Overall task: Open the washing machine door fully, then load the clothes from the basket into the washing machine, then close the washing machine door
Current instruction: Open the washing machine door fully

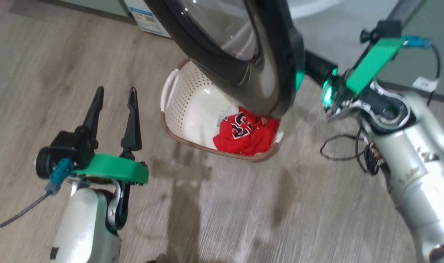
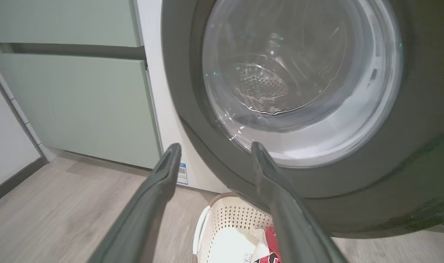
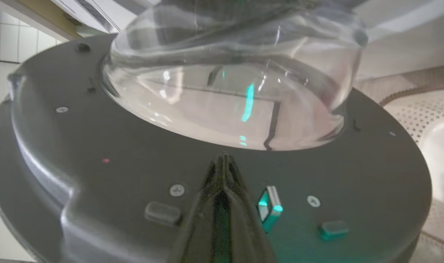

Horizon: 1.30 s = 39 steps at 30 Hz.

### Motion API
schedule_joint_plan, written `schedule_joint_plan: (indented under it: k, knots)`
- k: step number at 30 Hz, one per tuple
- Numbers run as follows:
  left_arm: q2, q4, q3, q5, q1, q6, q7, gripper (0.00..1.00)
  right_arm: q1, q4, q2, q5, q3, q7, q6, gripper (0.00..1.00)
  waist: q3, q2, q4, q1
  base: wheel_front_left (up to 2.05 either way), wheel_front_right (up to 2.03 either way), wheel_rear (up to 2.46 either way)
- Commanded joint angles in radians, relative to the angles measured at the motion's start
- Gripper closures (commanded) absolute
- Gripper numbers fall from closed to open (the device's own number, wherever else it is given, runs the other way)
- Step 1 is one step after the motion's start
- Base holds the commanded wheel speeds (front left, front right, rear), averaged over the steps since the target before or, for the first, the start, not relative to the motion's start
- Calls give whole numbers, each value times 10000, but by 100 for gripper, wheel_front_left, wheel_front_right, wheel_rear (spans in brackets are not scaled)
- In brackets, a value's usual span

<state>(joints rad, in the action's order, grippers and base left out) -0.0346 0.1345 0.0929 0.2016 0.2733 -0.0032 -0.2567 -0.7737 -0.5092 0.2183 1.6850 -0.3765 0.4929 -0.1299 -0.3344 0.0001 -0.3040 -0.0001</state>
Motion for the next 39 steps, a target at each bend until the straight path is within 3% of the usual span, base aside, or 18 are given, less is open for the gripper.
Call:
schedule_joint_plan:
  k: [1, 12, 25, 32, 36, 37, 38, 39]
  knots:
    - [-157, -282, -288, 70, -76, 107, -51, 0, 213, 567, -141, 42, -219, -12, -8, 100, 297, -1, -310, 1, 0, 0, 0]
    - [-157, -242, -265, 249, -602, 312, -51, 0, 1161, 1147, -493, 385, -909, -191, -8, 100, 827, -1, -951, 1, 0, 0, 0]
    - [-157, -138, 97, 368, -884, 397, -51, 0, 1151, 679, -1104, 740, -1772, -499, -8, 100, 1185, -1, -1617, 1, 0, 0, 0]
    - [-156, -150, 172, 410, -1011, 474, -51, 0, 1327, 608, -1066, 971, -1754, -853, -8, 100, 1362, -1, -1666, 1, 0, 0, 0]
    - [-156, -146, 148, 392, -1063, 479, -51, 0, 1752, 1171, -968, 1253, -1333, -1255, -8, 100, 1494, -1, -1591, 1, 0, 0, 0]
    - [-156, -148, 137, 386, -1078, 477, -51, 0, 1908, 1365, -918, 1305, -1206, -1371, -8, 78, 1529, -1, -1556, 1, 0, 0, 0]
    - [-156, -152, 126, 387, -1091, 467, -51, 0, 2086, 1564, -878, 1370, -1073, -1487, -8, 31, 1558, -1, -1519, 1, 0, 0, 0]
    - [-156, -155, 107, 377, -1109, 470, -51, 0, 2271, 1769, -837, 1429, -955, -1579, -8, 0, 1592, -1, -1471, 1, 0, 0, 0]
